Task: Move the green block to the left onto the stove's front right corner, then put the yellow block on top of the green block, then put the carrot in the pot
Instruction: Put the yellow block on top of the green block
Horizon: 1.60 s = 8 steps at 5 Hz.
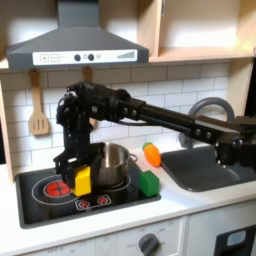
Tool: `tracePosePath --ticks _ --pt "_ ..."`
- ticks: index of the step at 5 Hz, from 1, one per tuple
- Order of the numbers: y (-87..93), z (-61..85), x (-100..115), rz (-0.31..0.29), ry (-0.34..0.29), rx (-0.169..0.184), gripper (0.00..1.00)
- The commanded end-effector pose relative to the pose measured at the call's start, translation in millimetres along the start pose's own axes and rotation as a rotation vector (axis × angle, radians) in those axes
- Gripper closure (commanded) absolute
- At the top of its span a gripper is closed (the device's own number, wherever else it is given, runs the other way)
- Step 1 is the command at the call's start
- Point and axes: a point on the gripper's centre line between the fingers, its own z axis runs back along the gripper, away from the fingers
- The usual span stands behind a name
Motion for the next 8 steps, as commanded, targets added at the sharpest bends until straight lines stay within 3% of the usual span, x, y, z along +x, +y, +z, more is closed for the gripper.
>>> tracePosePath --ticks 1,2,4,8 --pt "-17.1 -1.6 -6 -0.042 -0.02 -0.007 1.0" --pt "-41.4 -3.4 -9 -0.094 -0.03 -0.023 1.0" --pt "-69.5 -1.2 -13 -0.113 -0.029 -0.051 1.0" --pt "-100.4 -2.7 -27 -0.188 -0.026 -0.053 1.0"
